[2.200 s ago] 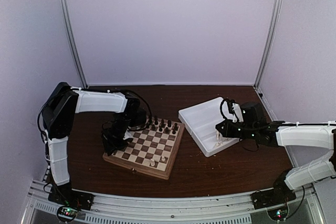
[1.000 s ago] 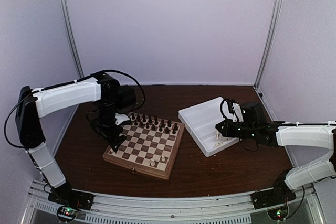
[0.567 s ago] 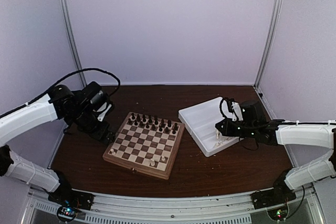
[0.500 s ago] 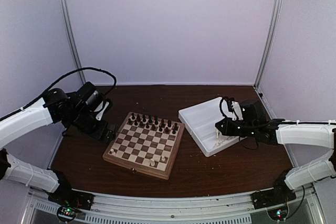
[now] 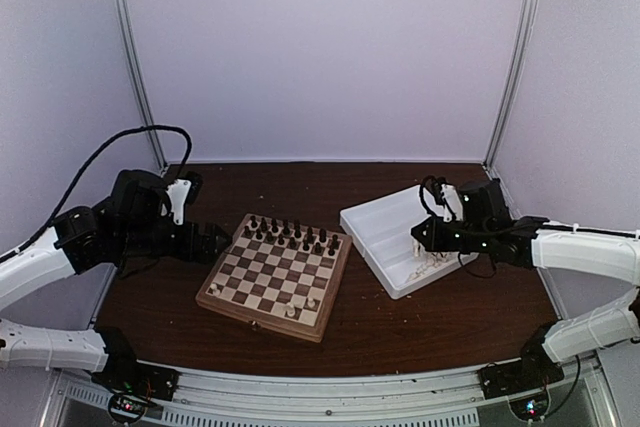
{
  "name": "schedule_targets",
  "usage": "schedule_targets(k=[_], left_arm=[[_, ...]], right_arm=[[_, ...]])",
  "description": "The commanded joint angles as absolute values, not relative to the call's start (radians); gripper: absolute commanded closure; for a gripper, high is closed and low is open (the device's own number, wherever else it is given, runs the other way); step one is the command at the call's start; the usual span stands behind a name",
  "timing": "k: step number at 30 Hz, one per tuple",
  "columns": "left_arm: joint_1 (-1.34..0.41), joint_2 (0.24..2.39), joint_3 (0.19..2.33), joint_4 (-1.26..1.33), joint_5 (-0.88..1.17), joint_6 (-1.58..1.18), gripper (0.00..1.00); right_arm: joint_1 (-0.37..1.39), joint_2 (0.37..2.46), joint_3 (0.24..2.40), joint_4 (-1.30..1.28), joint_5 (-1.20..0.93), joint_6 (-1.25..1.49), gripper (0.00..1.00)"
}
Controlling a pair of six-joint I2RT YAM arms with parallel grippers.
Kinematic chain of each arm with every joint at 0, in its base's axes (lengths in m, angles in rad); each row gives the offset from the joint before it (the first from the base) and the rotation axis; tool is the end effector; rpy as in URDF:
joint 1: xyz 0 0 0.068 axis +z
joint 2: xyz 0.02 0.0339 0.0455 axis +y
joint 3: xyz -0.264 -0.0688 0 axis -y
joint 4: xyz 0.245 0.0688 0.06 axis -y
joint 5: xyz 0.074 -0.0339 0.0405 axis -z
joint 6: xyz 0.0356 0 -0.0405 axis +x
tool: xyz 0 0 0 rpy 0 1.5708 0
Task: Set up the chess pieces on the board
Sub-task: Place the chess piece on the chessboard, then place the chess piece in the storage box.
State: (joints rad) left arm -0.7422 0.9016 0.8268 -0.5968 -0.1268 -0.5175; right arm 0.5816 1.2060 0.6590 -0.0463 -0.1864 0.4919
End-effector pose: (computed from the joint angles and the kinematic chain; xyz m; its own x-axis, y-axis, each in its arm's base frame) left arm 0.1435 -0.1255 0.2941 -0.6941 -0.0293 -0.7192 0.2924 0.9016 -0.3189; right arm 0.2108 0.1465 0.2230 -0.7274 0.0772 -0.6819 -0.3684 0.7944 0.4829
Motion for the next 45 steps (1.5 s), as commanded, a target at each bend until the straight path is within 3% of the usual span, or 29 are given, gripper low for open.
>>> schedule_targets(k=[1, 11, 19, 27, 40, 45], left_arm=[[-0.741, 0.929, 0.801, -0.381, -0.006, -0.457, 0.02], [-0.741, 0.978, 0.725, 0.009, 0.143, -0.392, 0.08], [-0.758, 1.192, 0.754, 0.258, 0.257, -0.309, 0.02], [-0.881, 1.419, 0.783, 0.546, 0.249, -0.139, 0.03], [-0.935, 1.710, 0.957, 0.712, 0.471, -0.024, 0.23], [-0.936, 1.775, 1.012, 0.752, 0.578, -0.014, 0.39]], right_arm=[[0.575, 1.172, 0.700, -0.092, -0.197, 0.467, 0.97], [0.575, 1.139, 0.758, -0.172, -0.265, 0.464, 0.97], [0.575, 1.134, 0.835, -0.228, -0.365, 0.461, 0.97], [0.576, 1.126, 0.880, -0.240, -0.449, 0.490, 0.97], [0.576, 1.109, 0.925, -0.195, -0.587, 0.598, 0.96], [0.576, 1.102, 0.913, -0.125, -0.644, 0.670, 0.96]])
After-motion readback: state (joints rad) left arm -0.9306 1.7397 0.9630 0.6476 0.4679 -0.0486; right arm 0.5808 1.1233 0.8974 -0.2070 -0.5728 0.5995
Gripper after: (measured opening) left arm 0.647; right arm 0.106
